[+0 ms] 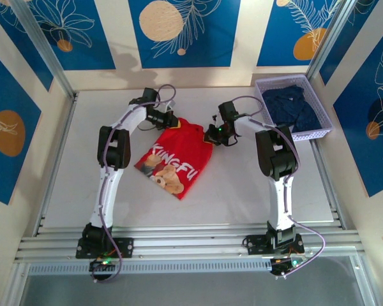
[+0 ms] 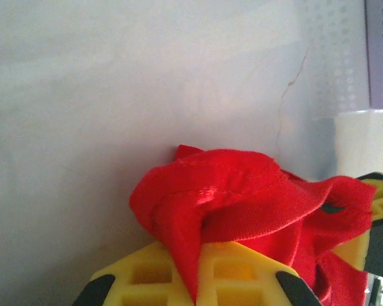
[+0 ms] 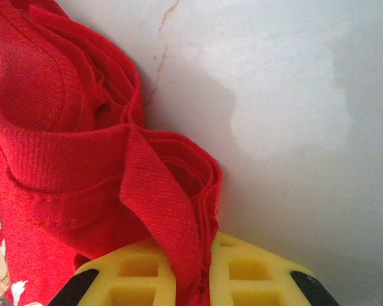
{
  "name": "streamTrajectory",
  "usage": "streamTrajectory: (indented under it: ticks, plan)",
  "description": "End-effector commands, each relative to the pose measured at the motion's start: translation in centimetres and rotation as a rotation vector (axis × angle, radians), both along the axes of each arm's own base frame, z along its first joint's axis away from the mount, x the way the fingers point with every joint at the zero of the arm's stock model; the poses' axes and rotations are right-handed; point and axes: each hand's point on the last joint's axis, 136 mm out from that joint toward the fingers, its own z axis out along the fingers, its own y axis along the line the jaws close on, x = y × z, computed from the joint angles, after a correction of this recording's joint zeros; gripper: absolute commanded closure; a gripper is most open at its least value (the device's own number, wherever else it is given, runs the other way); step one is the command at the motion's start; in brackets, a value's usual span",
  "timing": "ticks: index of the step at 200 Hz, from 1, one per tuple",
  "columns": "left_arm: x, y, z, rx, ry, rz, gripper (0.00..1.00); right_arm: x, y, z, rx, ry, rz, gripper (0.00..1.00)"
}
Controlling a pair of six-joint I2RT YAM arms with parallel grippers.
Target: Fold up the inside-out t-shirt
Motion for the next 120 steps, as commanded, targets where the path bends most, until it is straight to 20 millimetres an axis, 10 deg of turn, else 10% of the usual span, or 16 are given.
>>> streamTrajectory:
  ticks: [1, 62, 120]
  plan:
    - [1.7, 0.3, 3.3, -0.072, -0.066, 0.016, 1.0, 2.3, -0.2, 2.8, 0.011, -0.095, -0.018, 0.98]
    - [5.0, 1.9, 13.3, -0.152, -0.273, 0.147, 1.0, 7.2, -2.9, 12.3, 0.022, -0.361, -0.069, 1.0]
    - [8.9, 3.3, 24.8, -0.212, -0.56, 0.305, 1.0, 14.0, -3.3, 26.1, 0.056, -0.748, -0.053, 1.0]
